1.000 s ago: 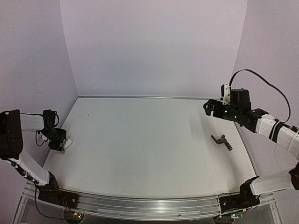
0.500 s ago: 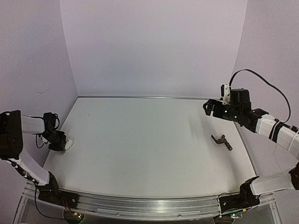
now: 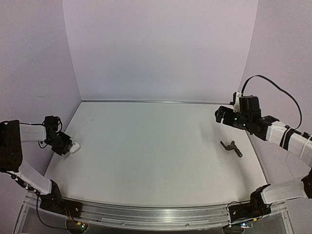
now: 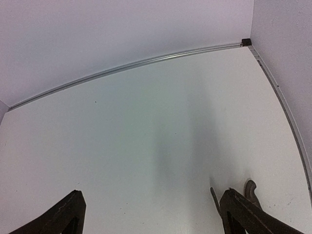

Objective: Install the water faucets

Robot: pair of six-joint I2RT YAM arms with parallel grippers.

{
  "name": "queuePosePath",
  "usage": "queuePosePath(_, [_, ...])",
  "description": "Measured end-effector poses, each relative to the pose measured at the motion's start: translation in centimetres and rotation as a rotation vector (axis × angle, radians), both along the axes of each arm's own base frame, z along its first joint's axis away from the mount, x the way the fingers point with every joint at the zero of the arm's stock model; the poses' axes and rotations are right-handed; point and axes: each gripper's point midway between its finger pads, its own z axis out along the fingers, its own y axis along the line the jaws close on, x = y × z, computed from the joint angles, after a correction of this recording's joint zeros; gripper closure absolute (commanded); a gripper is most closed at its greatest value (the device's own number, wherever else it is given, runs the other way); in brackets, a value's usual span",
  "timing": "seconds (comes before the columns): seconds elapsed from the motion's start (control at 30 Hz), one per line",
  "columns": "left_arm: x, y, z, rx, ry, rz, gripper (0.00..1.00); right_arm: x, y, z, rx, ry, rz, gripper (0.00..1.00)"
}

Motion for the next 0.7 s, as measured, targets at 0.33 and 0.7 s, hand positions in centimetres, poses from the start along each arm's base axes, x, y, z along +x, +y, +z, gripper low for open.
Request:
queuePosePath(0.33, [3.8,-12.2,7.4,0.077,-0.369,-0.56,1.0,-0.2,1.9,-0.8,0.066,0.041,0.078,0.02])
queuePosePath(0.7, [2.6,-28.2,15.2,0.121,-0.758,-1.067,1.0,-1.1,12.4,-3.8,0.323,0.161,0.441,0.02])
